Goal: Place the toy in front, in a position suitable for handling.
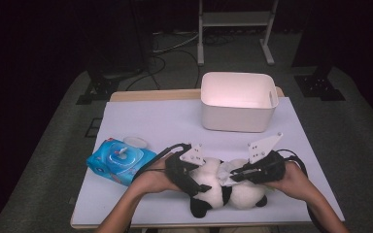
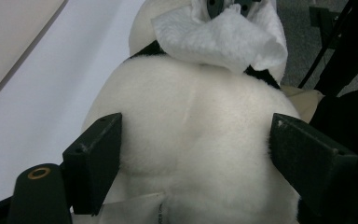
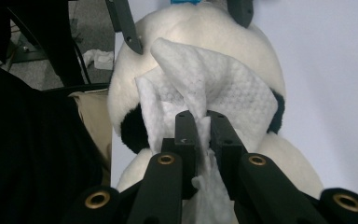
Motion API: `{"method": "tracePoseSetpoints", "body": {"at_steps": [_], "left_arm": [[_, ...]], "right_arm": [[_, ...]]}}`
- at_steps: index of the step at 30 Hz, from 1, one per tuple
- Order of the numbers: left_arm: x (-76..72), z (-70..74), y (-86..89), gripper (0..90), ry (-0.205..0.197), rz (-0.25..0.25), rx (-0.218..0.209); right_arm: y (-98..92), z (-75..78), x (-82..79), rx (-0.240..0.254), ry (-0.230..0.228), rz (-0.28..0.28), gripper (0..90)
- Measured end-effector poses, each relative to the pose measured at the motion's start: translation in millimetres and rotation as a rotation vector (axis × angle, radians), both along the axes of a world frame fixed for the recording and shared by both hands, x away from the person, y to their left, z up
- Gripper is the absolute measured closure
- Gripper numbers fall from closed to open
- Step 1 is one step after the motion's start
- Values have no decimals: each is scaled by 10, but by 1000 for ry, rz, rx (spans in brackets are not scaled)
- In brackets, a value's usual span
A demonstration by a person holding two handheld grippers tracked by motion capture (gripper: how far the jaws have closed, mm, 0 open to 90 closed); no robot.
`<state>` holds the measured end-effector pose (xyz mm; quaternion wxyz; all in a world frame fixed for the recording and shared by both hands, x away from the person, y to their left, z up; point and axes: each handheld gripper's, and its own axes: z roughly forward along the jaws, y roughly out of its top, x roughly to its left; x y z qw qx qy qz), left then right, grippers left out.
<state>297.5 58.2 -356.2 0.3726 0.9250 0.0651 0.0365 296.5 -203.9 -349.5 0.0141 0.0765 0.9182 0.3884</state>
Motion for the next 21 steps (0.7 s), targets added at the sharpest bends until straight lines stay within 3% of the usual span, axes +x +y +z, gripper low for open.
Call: {"method": "tracePoseSetpoints", "body": {"at_steps": [13,21], "left_arm": [[-37,-4,-6,186,-13,4,-6],[-50,-24,32,186,-11,11,-27]], "right_arm": [[-674,-121,-7,69,66,-142,824],[-814,-189,0,84,85,-172,821]]}}
